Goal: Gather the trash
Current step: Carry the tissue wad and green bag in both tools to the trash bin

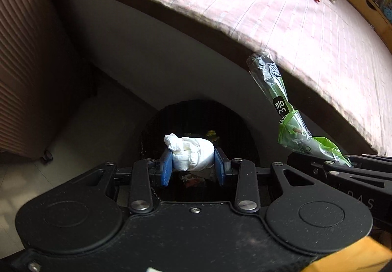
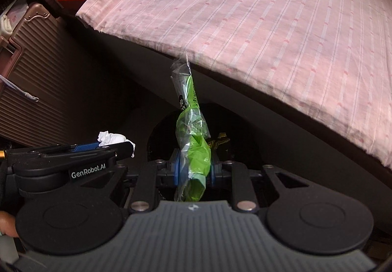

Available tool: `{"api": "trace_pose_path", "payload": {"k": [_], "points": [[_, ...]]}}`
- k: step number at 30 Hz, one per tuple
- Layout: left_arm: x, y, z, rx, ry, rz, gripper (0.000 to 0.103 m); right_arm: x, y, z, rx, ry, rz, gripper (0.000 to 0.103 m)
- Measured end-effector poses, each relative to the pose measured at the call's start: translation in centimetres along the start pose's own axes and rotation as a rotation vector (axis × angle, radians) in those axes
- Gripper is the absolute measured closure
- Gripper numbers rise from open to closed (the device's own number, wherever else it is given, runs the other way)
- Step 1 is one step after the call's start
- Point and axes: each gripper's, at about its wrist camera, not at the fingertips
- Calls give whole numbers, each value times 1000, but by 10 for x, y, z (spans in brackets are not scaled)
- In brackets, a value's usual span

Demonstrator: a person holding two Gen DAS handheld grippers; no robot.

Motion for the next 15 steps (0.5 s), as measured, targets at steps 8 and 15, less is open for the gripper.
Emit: {"api": "trace_pose_path", "payload": {"k": [8, 15], "points": [[-30, -9, -1, -36, 52, 14, 70, -26, -11, 9, -31, 42, 20, 76], [-51, -21, -1, -79, 77, 22, 70, -43, -22, 11, -44, 72, 40, 76]]}}
Point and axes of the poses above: each gripper's, at about its wrist camera, not at the fingertips, and x roughly against the way its jaws point, y to its left, z to its underside, and after that the axes turned 14 degrees about -z, right-handed
